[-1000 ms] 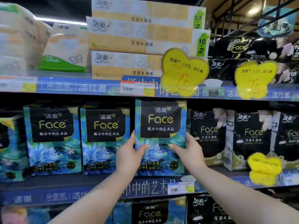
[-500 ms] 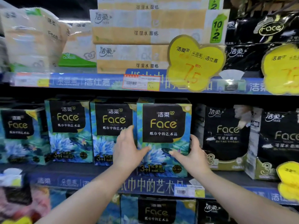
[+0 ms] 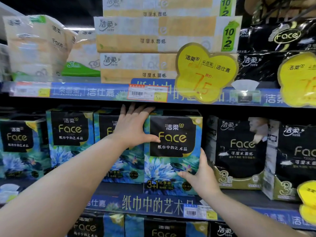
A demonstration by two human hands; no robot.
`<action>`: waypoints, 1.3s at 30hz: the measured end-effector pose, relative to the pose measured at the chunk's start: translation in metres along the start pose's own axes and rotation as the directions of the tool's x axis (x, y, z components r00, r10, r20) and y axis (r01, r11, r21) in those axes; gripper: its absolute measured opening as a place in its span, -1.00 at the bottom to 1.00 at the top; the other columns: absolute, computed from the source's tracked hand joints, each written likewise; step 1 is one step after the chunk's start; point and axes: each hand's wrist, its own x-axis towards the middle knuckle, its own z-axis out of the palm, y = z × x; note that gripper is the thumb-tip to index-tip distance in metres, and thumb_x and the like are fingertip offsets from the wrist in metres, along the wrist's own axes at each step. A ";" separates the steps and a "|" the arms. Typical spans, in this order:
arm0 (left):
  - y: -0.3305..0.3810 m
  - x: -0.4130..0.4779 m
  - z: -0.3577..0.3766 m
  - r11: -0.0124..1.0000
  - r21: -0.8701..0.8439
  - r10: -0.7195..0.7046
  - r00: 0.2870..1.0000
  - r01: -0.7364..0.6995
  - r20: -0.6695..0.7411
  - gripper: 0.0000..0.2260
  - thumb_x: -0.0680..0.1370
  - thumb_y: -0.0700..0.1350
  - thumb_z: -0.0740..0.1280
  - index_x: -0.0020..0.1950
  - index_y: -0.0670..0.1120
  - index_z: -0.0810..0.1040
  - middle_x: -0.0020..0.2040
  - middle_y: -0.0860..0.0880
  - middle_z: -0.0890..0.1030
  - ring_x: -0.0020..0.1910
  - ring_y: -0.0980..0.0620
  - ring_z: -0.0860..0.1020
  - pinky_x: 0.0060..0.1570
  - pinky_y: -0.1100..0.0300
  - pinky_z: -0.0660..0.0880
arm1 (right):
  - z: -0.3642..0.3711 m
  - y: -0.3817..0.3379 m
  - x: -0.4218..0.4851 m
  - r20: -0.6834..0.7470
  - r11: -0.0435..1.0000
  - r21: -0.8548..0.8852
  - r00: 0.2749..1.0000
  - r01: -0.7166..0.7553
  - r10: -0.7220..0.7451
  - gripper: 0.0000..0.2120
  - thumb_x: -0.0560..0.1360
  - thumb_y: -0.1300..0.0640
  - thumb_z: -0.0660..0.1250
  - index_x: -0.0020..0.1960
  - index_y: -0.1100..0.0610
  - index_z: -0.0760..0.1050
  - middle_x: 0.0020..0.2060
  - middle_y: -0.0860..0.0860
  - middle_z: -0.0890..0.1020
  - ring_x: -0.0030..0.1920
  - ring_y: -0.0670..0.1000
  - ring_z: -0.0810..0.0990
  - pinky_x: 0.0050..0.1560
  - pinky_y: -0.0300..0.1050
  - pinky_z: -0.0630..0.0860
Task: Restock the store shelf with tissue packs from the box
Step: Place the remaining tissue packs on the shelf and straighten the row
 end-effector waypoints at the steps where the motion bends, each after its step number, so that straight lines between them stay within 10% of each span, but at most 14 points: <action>1: 0.000 0.001 0.001 1.000 0.006 -0.003 1.000 0.003 0.004 -0.03 0.24 0.41 0.37 0.52 0.12 0.05 0.52 -0.02 0.20 0.53 -0.12 0.04 0.49 -0.15 -0.16 | 0.001 0.001 0.002 -0.006 1.000 -0.003 1.000 0.003 -0.003 -0.05 0.40 0.14 0.49 0.53 -0.07 -0.09 -0.02 -0.22 0.46 -0.01 -0.11 0.48 0.02 -0.22 0.44; 23: -0.011 0.005 0.017 0.991 0.133 0.024 0.999 -0.021 -0.022 -0.12 0.40 0.26 0.37 0.55 0.06 -0.03 0.48 -0.03 0.28 0.47 -0.06 0.19 0.43 0.02 0.09 | 0.022 0.018 0.038 -0.046 0.999 -0.045 0.999 -0.021 0.019 -0.03 0.41 0.12 0.48 0.54 -0.03 -0.13 0.23 0.00 0.54 0.17 0.05 0.55 0.09 -0.10 0.49; 33: -0.007 0.002 0.021 0.988 0.152 0.006 1.000 -0.011 0.030 -0.14 0.46 0.20 0.35 0.55 0.02 -0.11 0.57 -0.01 0.03 0.55 -0.02 -0.06 0.49 -0.07 -0.07 | 0.019 0.015 0.039 -0.010 0.997 -0.033 0.998 -0.065 0.065 -0.05 0.37 0.16 0.51 0.51 -0.07 -0.05 0.08 -0.13 0.49 0.19 0.03 0.53 0.04 -0.17 0.42; 39: -0.002 -0.003 0.021 0.980 0.186 -0.073 0.997 0.068 0.024 -0.16 0.49 0.21 0.31 0.55 0.05 -0.18 0.58 -0.05 -0.12 0.54 -0.16 -0.16 0.47 -0.18 -0.10 | 0.009 0.005 0.043 0.017 0.989 -0.100 0.994 -0.107 0.109 -0.01 0.33 0.03 0.53 0.53 -0.04 -0.04 0.37 0.01 0.41 0.28 0.08 0.48 0.21 -0.04 0.46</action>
